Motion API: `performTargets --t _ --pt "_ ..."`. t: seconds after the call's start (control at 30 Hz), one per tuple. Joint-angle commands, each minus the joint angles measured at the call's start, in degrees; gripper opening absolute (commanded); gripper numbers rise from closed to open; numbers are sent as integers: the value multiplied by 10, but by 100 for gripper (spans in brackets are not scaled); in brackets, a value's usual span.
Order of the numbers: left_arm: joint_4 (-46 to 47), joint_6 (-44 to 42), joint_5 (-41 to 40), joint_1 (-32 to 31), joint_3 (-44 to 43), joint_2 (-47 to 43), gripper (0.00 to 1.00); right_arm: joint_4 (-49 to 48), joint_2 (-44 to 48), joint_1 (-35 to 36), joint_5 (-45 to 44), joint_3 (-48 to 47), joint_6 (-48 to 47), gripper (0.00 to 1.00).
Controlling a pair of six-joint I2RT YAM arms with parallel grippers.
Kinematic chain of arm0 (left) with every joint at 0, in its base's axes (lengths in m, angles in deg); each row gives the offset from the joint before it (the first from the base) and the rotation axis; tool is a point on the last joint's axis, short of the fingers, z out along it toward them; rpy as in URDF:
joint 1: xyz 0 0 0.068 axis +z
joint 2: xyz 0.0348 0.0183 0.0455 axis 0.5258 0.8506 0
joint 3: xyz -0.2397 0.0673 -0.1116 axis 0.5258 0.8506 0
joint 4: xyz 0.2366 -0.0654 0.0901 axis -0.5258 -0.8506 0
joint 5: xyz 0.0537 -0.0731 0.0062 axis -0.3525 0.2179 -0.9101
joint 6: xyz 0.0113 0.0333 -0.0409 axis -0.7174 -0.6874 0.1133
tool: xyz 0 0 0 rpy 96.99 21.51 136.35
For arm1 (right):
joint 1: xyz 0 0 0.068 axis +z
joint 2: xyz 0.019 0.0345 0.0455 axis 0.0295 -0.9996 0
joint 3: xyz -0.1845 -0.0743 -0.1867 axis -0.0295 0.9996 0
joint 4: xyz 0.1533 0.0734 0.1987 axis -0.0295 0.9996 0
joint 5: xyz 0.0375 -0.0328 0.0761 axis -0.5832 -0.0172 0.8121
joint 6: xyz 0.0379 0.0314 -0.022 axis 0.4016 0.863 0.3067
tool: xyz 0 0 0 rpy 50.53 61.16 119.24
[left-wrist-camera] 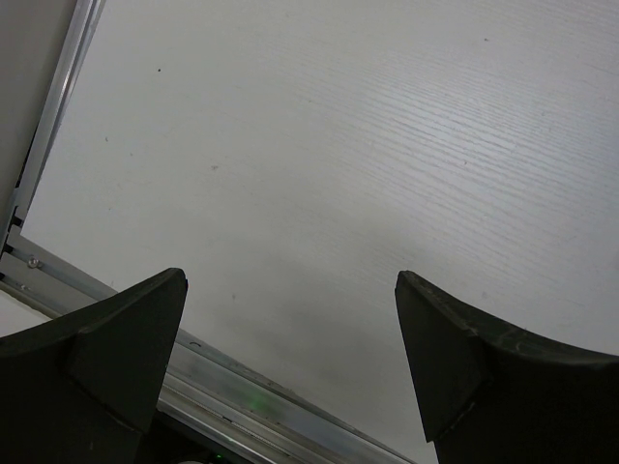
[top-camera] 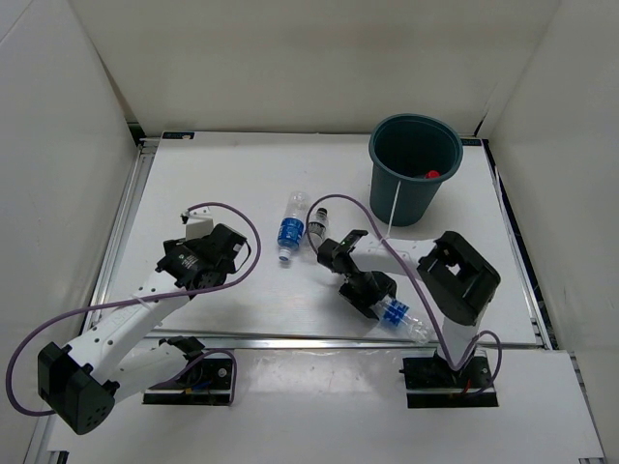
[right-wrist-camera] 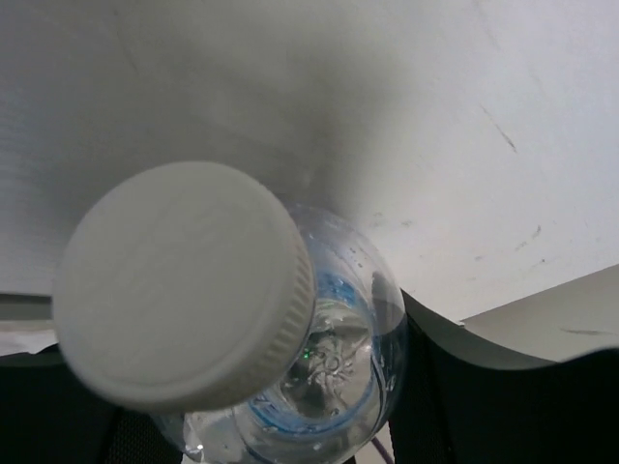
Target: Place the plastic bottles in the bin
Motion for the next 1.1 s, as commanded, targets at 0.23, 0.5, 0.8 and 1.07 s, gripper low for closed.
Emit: performTargets --t 0.23,0.5,0.8,1.07 --pt "-6 1 -6 -3 -4 -8 100 161 103 23 -148 -409 79 30" --pt "-1 1 -6 -3 -4 -3 100 -174 88 -84 -273 -692 -198 27" --pt "-6 6 -11 -3 -4 7 100 -286 23 -274 -171 -719 -158 16" --pt "-19 11 -18 -3 -16 42 100 -314 -14 -372 -23 -652 -12 47"
